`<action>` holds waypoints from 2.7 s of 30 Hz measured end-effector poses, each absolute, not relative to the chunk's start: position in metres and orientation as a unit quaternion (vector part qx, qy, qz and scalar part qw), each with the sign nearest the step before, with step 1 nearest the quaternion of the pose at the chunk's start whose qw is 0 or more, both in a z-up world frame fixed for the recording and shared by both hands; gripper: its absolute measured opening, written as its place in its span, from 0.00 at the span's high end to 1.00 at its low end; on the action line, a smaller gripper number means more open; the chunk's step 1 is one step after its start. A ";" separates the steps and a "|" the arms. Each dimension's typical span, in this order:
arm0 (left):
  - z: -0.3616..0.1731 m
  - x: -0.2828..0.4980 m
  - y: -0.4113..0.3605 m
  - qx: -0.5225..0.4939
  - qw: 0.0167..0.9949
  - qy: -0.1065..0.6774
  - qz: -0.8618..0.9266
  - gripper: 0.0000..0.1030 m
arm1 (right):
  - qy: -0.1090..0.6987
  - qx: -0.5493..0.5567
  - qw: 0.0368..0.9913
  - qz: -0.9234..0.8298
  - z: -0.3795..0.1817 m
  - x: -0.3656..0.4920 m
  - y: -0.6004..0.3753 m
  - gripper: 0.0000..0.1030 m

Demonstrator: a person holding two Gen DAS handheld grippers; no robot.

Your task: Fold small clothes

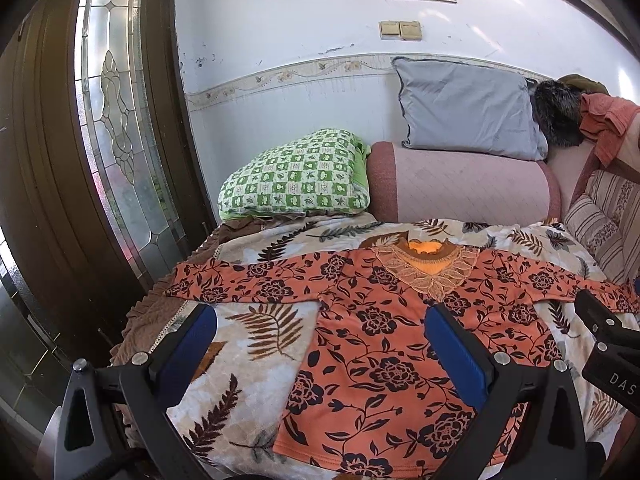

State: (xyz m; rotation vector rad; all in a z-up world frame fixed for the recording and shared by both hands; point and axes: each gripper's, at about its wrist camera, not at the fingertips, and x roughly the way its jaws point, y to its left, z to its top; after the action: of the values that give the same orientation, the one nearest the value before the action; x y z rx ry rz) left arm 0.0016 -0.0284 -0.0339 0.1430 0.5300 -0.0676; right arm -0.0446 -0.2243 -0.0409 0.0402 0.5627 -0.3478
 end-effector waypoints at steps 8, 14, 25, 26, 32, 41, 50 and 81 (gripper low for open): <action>-0.039 0.001 -0.030 0.072 0.961 0.265 -0.035 0.00 | 0.281 0.023 0.944 -0.170 -0.043 -0.044 -0.225 0.00; -0.043 0.002 -0.031 0.076 0.959 0.271 -0.038 0.00 | 0.283 0.020 0.944 -0.168 -0.044 -0.044 -0.224 0.00; -0.043 -0.002 -0.032 0.080 0.958 0.271 -0.042 0.00 | 0.284 0.020 0.944 -0.167 -0.044 -0.045 -0.223 0.00; -0.043 -0.002 -0.032 0.080 0.958 0.271 -0.042 0.00 | 0.284 0.020 0.944 -0.168 -0.044 -0.045 -0.222 0.00; -0.043 -0.002 -0.036 0.084 0.958 0.272 -0.043 0.00 | 0.284 0.021 0.944 -0.168 -0.045 -0.046 -0.223 0.00; -0.050 0.006 -0.047 0.096 0.954 0.279 -0.047 0.00 | 0.290 0.023 0.941 -0.170 -0.050 -0.042 -0.229 0.00; -0.055 0.016 -0.055 0.102 0.952 0.283 -0.051 0.00 | 0.300 0.028 0.938 -0.173 -0.058 -0.030 -0.238 0.00; -0.214 0.199 -0.113 0.049 0.904 0.423 -0.042 0.00 | 0.313 0.233 0.879 -0.276 -0.178 -0.005 -0.481 0.00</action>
State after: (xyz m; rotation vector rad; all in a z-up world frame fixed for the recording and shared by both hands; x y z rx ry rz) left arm 0.1986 -0.1130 -0.2144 0.1018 0.8748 -0.0878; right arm -0.0052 -0.4814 -0.1779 0.4853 0.6520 -0.5745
